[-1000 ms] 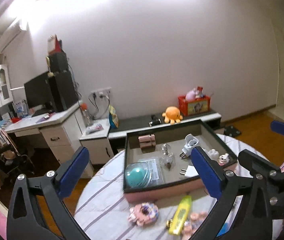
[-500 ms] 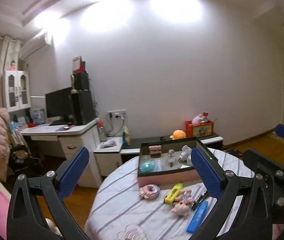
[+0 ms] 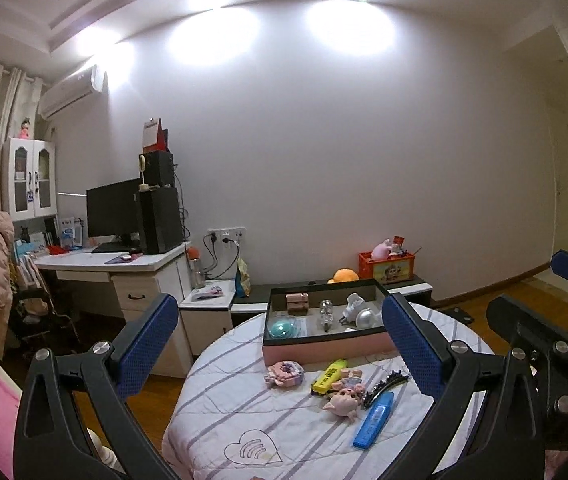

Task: Organize rigid objects
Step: 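Withdraw both tools from the pink box back over the bed, then grasp the blue highlighter with the right tool while the left tool grasps the pig doll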

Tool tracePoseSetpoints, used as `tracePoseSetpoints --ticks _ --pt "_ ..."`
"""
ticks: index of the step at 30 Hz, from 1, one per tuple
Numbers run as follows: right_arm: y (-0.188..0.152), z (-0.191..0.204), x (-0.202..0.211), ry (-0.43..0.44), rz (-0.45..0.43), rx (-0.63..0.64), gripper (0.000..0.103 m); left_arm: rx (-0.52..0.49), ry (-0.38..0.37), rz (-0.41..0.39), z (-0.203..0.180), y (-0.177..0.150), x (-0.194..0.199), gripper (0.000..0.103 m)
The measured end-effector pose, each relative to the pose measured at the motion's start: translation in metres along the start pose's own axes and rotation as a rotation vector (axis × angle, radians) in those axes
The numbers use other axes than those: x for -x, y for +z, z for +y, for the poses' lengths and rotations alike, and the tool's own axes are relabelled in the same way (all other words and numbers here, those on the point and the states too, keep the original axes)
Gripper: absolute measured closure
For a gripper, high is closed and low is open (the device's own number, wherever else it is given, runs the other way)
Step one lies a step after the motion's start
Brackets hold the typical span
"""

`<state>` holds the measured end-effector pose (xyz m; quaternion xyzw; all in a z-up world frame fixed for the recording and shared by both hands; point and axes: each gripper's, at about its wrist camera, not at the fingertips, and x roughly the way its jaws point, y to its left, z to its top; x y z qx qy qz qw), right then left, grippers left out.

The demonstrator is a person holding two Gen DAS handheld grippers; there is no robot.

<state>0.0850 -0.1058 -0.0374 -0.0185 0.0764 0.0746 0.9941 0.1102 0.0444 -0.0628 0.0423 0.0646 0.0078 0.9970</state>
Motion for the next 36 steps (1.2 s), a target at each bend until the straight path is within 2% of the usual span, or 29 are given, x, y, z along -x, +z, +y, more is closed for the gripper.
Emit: tracePoseSetpoints --ticks 10,14,16,19,23,28,32,36 --pt "-0.009 -0.005 -0.005 -0.024 0.026 -0.009 0.000 -0.015 -0.001 0.030 -0.006 -0.008 -0.010 0.000" --pt "-0.015 -0.005 -0.015 -0.026 0.059 -0.013 0.000 -0.009 -0.019 0.087 -0.004 -0.020 -0.026 0.000" --pt "-0.021 -0.004 -0.022 -0.023 0.083 -0.019 0.000 0.005 -0.048 0.151 -0.001 -0.033 -0.041 0.000" --pt "-0.037 -0.005 -0.043 -0.008 0.153 -0.049 0.000 0.024 -0.066 0.267 0.006 -0.056 -0.064 0.000" --pt "-0.065 -0.004 -0.079 -0.029 0.279 -0.062 0.000 0.035 -0.039 0.384 0.016 -0.089 -0.091 0.000" --pt "-0.104 -0.005 -0.122 -0.046 0.449 -0.098 0.000 0.043 -0.009 0.450 0.029 -0.113 -0.113 0.000" --pt "-0.132 0.001 -0.156 -0.010 0.574 -0.155 0.000 0.024 0.013 0.499 0.034 -0.124 -0.128 0.000" --pt "-0.148 0.009 -0.180 -0.026 0.651 -0.139 0.000 0.040 -0.010 0.514 0.039 -0.130 -0.137 0.000"
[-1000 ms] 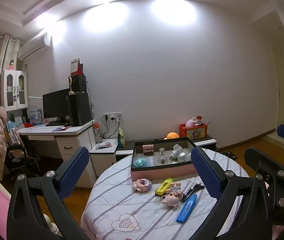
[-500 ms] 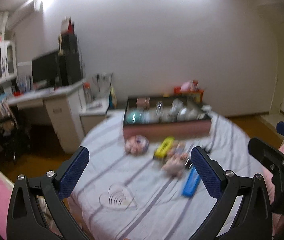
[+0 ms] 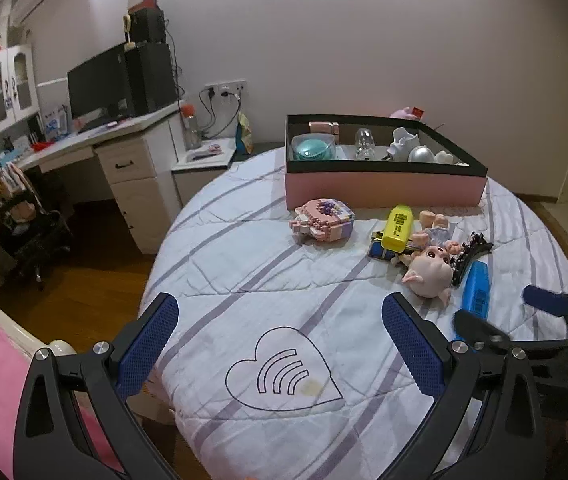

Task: Organize rigid objects
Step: 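Grasp the blue highlighter with the right tool while the left tool grasps the pig doll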

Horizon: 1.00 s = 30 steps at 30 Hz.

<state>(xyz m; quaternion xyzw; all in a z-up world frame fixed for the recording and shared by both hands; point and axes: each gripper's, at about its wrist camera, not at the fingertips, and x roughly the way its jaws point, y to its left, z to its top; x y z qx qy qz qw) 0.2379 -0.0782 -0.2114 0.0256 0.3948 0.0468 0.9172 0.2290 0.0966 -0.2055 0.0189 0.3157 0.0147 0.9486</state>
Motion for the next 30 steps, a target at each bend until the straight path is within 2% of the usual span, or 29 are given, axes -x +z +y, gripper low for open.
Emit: tracePoseSetpoints --ticks 6,9,10,11,12,14,16,22,26,27,28,30 --pt "0.003 -0.007 -0.008 -0.033 0.013 0.023 0.002 -0.006 -0.028 0.027 -0.005 0.002 -0.013 0.000" --pt "0.002 -0.015 -0.003 -0.057 0.002 0.067 0.021 -0.005 -0.087 0.051 -0.014 0.004 -0.019 0.000" --pt "0.002 -0.022 -0.003 -0.059 0.006 0.065 0.033 -0.007 -0.100 0.061 -0.018 0.005 -0.021 0.000" --pt "0.003 -0.026 -0.003 -0.060 0.008 0.058 0.042 -0.011 -0.107 0.068 -0.022 0.005 -0.023 0.000" --pt "0.004 -0.032 -0.003 -0.059 0.012 0.051 0.045 -0.018 -0.114 0.072 -0.026 0.005 -0.025 0.000" --pt "0.005 -0.044 -0.001 -0.076 0.021 0.047 0.065 -0.044 -0.129 0.088 -0.037 0.005 -0.030 0.000" --pt "0.006 -0.052 -0.001 -0.089 0.022 0.050 0.072 -0.070 -0.142 0.104 -0.049 0.006 -0.034 0.000" --pt "0.009 -0.070 -0.004 -0.049 0.024 0.043 0.077 -0.093 -0.204 0.121 -0.080 0.012 -0.045 0.000" --pt "0.010 -0.071 -0.006 -0.039 0.018 0.055 0.077 -0.086 -0.180 0.156 -0.088 0.017 -0.061 0.000" --pt "0.010 -0.071 -0.007 -0.035 0.016 0.056 0.077 -0.078 -0.175 0.159 -0.088 0.018 -0.063 0.002" --pt "0.010 -0.071 -0.008 -0.033 0.015 0.059 0.076 -0.064 -0.171 0.160 -0.086 0.019 -0.066 0.011" --pt "0.011 -0.072 -0.008 -0.027 0.011 0.060 0.077 -0.042 -0.190 0.173 -0.083 0.022 -0.070 0.018"
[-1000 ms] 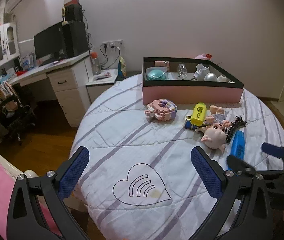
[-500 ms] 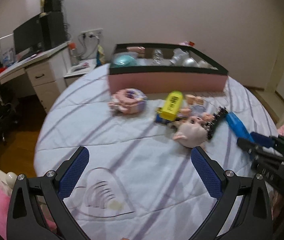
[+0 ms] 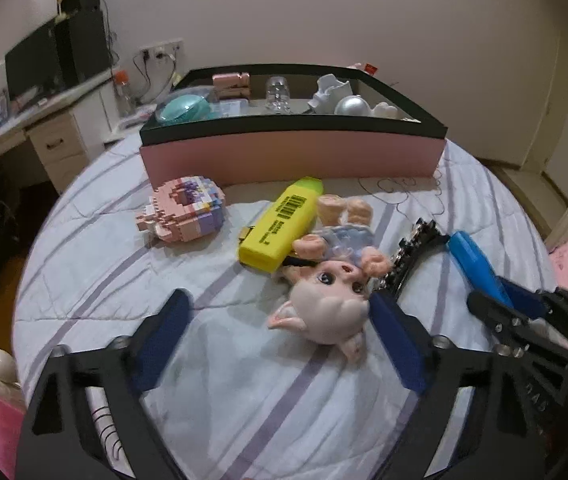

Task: Organize rigid objects
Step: 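Grasp the blue highlighter with the right tool while the left tool grasps the pig doll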

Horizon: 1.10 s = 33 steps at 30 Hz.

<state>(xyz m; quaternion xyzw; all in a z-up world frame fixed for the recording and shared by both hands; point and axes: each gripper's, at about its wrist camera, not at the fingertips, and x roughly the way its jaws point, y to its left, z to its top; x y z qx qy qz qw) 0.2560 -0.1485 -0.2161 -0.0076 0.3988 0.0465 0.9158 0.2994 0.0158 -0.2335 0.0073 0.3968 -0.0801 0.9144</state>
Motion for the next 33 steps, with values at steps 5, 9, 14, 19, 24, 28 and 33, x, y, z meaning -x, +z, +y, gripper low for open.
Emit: tracePoseSetpoints --ticks 5,9,14,19,24,28,33 --pt "0.002 0.000 -0.003 0.004 -0.006 -0.002 0.076 -0.034 -0.043 0.047 -0.010 0.002 -0.012 0.043" --pt "0.002 -0.001 -0.003 0.010 -0.012 -0.008 0.076 -0.070 -0.036 0.036 -0.016 -0.004 -0.006 0.052" --pt "-0.002 0.002 0.002 0.024 -0.011 -0.002 0.076 -0.070 -0.030 0.028 -0.008 -0.017 0.010 0.052" --pt "-0.010 0.017 0.012 0.080 0.000 0.026 0.076 -0.068 0.009 0.032 0.005 -0.038 0.028 0.052" --pt "-0.016 0.037 0.015 0.105 -0.001 0.057 0.076 -0.026 0.007 0.034 0.021 -0.046 0.034 0.050" --pt "-0.012 0.041 0.009 0.084 -0.005 0.055 0.076 -0.004 -0.001 0.033 0.025 -0.040 0.028 0.043" --pt "-0.008 0.041 0.003 0.078 -0.006 0.061 0.075 -0.016 0.020 0.034 0.021 -0.034 0.014 0.038"
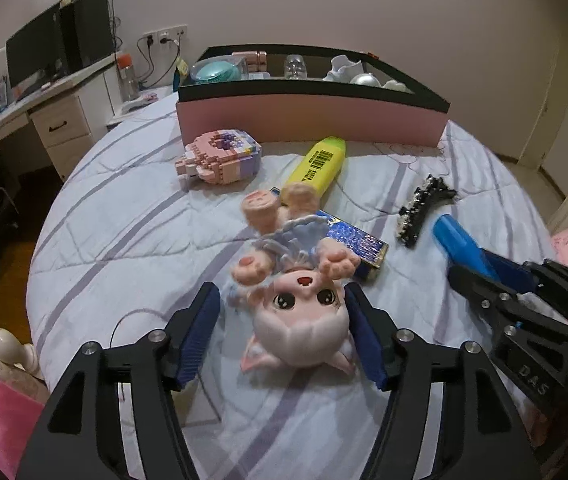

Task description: Organize rigid objects

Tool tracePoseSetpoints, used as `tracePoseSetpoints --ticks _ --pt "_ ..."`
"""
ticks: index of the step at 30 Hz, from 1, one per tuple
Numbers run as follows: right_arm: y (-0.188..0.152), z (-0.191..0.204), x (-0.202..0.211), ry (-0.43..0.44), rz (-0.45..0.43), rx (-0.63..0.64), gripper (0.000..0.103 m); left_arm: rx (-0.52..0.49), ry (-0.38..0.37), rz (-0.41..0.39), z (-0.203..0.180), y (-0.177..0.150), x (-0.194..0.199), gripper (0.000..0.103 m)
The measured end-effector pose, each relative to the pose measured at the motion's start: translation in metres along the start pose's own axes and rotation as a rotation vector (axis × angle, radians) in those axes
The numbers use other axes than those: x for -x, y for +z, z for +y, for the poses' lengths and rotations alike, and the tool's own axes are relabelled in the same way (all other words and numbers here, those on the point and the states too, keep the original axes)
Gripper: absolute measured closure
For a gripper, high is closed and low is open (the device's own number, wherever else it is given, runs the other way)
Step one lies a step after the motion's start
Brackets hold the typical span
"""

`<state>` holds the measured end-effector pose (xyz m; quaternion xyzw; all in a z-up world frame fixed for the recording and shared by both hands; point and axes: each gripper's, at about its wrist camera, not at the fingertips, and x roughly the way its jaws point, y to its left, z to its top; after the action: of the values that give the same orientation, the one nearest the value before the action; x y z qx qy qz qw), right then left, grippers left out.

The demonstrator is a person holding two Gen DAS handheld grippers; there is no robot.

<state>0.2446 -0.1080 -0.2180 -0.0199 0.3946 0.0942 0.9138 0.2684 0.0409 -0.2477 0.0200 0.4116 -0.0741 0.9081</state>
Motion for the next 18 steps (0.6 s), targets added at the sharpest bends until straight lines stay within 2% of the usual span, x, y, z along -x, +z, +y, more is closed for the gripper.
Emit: tracePoseSetpoints --ticks 2,10,12,15,18 --pt "0.001 0.001 -0.001 -0.006 -0.001 0.009 0.075 -0.018 0.008 -0.015 -0.003 0.000 -0.001 0.041" --pt "0.002 0.001 0.004 0.027 -0.017 -0.001 0.076 -0.019 -0.019 -0.045 0.001 0.000 0.010 0.042" --pt "0.003 0.004 0.011 0.044 -0.037 -0.002 0.076 -0.017 -0.028 -0.061 0.002 0.000 0.018 0.043" --pt "0.005 0.009 0.022 0.055 -0.070 0.000 0.076 -0.014 -0.038 -0.082 0.003 0.002 0.030 0.048" --pt "0.009 0.014 0.035 0.065 -0.107 0.007 0.077 -0.010 -0.040 -0.102 0.004 0.004 0.039 0.048"
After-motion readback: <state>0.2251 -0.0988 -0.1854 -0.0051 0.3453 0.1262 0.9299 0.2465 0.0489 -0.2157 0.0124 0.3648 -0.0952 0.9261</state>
